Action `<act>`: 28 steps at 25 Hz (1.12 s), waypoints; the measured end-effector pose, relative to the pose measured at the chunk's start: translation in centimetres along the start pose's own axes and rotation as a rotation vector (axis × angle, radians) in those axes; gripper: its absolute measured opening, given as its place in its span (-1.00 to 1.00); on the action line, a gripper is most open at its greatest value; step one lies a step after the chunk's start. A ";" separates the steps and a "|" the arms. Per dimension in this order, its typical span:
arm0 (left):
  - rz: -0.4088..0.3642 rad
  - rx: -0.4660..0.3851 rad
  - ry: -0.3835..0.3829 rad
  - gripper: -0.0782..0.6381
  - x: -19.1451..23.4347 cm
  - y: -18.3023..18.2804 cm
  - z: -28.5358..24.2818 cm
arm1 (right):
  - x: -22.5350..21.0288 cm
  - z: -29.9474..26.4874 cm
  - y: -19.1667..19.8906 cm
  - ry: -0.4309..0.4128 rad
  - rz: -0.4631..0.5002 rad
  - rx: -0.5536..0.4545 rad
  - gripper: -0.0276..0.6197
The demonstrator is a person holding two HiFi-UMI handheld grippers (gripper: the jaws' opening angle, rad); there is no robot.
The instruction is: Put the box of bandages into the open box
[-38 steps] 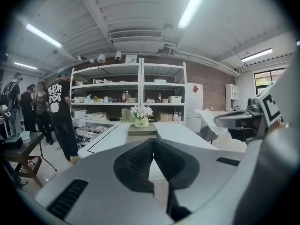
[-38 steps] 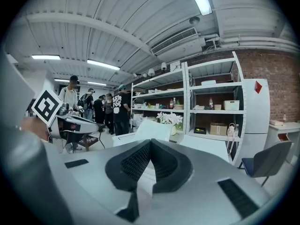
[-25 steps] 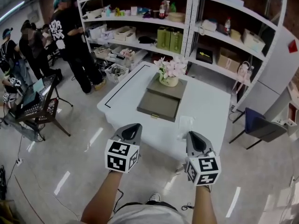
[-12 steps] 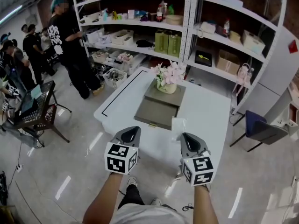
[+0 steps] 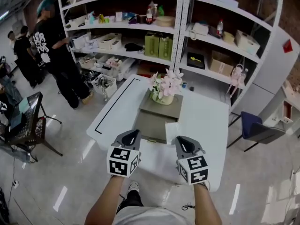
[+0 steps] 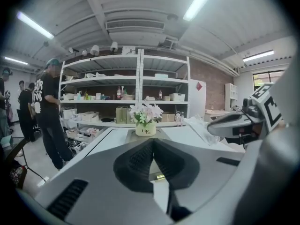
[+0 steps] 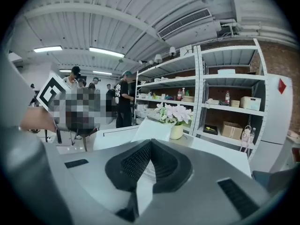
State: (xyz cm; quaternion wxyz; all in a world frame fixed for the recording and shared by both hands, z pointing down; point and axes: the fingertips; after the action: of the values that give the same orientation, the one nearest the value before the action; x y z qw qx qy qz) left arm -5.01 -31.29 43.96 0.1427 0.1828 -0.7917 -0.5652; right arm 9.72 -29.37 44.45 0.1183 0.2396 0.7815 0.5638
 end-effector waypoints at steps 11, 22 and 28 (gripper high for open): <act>-0.022 0.029 0.111 -0.77 4.1 -0.1 -6.1 | 0.0 -8.7 -0.2 0.009 0.073 0.112 -0.90; -0.038 0.046 0.193 -0.77 4.9 0.4 -9.2 | 0.6 -14.5 1.8 -0.064 0.120 0.255 -0.90; -0.040 0.045 0.202 -0.77 6.2 0.1 -9.7 | 0.9 -17.5 3.4 -0.080 0.160 0.330 -0.90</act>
State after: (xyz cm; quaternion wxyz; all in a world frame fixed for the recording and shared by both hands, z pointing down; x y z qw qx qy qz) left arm -6.41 -42.20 47.27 0.2061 0.2578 -0.7821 -0.5287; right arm 1.80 -42.52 53.56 0.0631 0.3393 0.8365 0.4256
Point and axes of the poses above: the fingertips, and each gripper's own axes: z backward along the fingers, x to its left, y out of its underside, and after that the axes turned 2 degrees about y, right-handed
